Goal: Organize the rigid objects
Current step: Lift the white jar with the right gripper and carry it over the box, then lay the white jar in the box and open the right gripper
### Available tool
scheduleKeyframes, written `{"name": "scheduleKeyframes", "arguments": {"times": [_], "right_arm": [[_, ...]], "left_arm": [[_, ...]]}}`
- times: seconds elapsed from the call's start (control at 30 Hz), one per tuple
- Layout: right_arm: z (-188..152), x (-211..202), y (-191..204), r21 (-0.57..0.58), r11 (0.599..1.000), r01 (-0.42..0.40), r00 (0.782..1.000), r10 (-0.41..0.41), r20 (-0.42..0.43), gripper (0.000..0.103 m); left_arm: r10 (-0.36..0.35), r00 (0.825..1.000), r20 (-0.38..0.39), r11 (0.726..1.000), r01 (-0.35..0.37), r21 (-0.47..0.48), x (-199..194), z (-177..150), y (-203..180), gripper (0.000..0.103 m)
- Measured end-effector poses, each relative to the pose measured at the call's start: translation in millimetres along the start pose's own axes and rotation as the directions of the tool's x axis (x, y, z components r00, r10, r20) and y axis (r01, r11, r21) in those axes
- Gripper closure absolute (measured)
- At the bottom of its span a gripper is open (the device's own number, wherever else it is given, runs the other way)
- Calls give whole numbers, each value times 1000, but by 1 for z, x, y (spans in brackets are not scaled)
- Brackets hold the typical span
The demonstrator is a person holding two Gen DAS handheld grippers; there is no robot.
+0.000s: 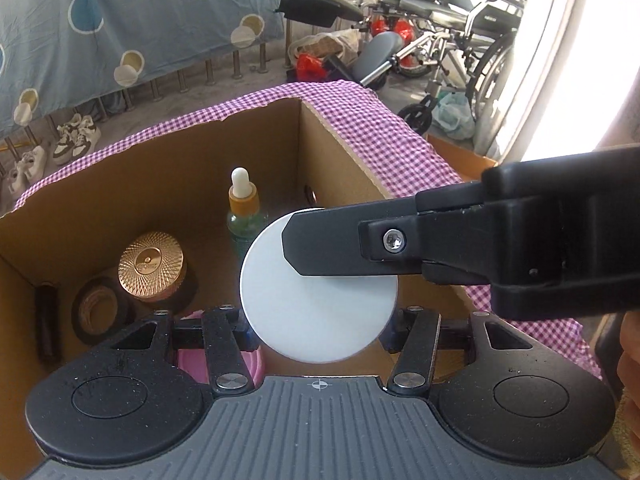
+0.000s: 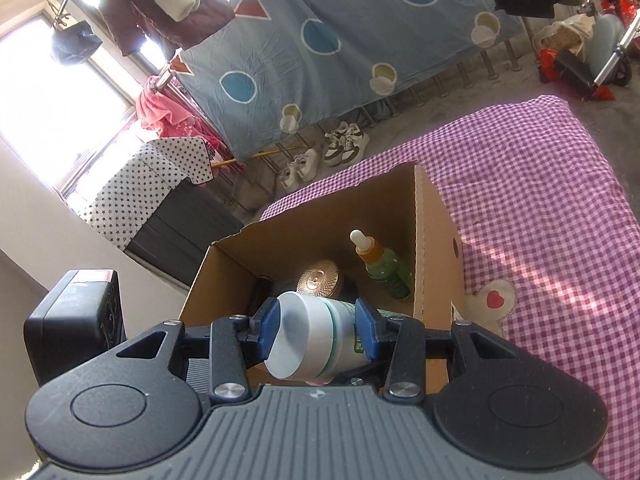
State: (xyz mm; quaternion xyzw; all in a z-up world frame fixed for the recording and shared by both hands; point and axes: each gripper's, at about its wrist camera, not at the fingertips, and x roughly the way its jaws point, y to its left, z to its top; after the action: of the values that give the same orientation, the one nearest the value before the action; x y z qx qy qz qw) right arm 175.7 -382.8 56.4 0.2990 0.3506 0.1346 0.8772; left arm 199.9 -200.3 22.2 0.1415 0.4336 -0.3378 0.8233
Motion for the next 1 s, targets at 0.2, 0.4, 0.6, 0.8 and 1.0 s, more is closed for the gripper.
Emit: {"name": "scheduleKeyframes", "arguments": {"times": [0.2,0.4,0.6,0.8,1.0], "right_arm": [[8,2,-5,-18,1000,9,1000,-9,28,53],[10,4,-15,-1,1000,21,999,-21,26,49],[11,0,-16,18,1000,15,999,-16,42,49],[12,-6,-16,26,999,20,998,-21,64,47],[14,-29,-3,-14,1000,25,994,-23,102,45]], "left_arm": [[26,998,-50,999,-25,25,7,1,1,50],[54,996,-69,997,-50,50,14,3,0,49],[62,996,-58,997,-59,52,13,10,-1,47],[58,997,-50,998,-56,40,12,13,-1,50],[48,998,28,999,-49,20,-20,7,2,43]]}}
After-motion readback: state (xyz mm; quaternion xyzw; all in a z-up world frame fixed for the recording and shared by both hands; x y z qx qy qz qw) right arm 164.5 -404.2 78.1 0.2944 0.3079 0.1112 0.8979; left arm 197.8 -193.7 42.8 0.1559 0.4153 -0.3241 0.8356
